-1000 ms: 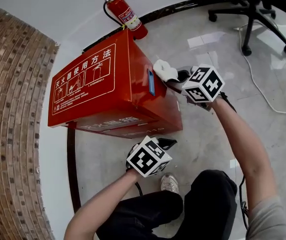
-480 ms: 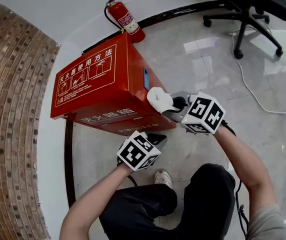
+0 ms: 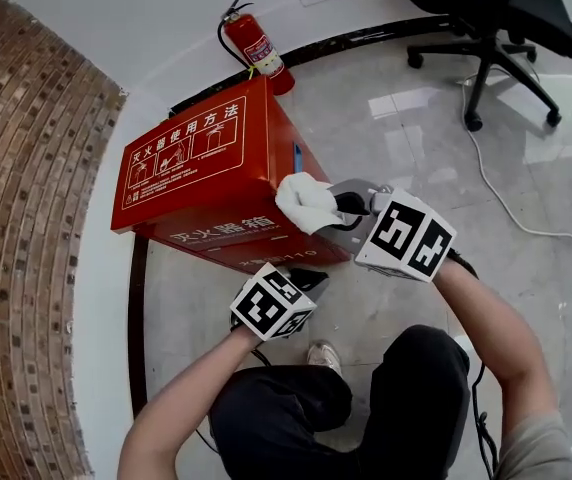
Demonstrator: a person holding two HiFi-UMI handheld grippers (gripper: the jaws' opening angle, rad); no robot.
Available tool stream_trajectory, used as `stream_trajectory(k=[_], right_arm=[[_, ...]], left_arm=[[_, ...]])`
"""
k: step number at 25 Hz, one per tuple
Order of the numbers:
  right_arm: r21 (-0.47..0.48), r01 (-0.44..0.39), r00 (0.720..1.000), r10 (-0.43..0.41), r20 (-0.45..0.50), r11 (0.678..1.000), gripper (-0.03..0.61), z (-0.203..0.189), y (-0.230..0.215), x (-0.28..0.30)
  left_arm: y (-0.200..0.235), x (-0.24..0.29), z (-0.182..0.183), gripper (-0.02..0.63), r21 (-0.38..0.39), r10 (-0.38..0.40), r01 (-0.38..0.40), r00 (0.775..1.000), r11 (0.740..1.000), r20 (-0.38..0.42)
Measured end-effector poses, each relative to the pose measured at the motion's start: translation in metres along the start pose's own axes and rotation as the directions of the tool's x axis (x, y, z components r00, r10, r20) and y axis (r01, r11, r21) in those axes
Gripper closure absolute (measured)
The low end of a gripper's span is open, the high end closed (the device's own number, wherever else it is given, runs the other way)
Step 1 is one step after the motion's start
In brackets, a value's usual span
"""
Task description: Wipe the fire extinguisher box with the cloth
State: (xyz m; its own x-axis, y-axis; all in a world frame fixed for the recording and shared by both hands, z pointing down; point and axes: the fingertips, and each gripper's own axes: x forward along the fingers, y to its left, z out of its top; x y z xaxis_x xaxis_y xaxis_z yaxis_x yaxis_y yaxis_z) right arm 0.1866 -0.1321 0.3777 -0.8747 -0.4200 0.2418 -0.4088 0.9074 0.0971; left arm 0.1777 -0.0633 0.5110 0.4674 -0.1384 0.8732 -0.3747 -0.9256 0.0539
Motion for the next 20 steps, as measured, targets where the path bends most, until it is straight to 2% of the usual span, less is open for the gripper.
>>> stream_trajectory(k=[7, 20], right_arm=[[-0.002, 0.055, 0.998, -0.055, -0.029, 0.998, 0.489, 0.019, -0.039, 0.009], [0.129, 0.178, 0.983, -0.171, -0.058, 0.976, 0.491, 0.015, -0.142, 0.04]], left_arm=[[0.005, -0.011, 0.009, 0.614, 0.003, 0.0, 0.0, 0.999, 1.0, 0.038], [0.021, -0.014, 0.026, 0.614, -0.003, -0.029, 0.029, 0.996, 1.0, 0.081]])
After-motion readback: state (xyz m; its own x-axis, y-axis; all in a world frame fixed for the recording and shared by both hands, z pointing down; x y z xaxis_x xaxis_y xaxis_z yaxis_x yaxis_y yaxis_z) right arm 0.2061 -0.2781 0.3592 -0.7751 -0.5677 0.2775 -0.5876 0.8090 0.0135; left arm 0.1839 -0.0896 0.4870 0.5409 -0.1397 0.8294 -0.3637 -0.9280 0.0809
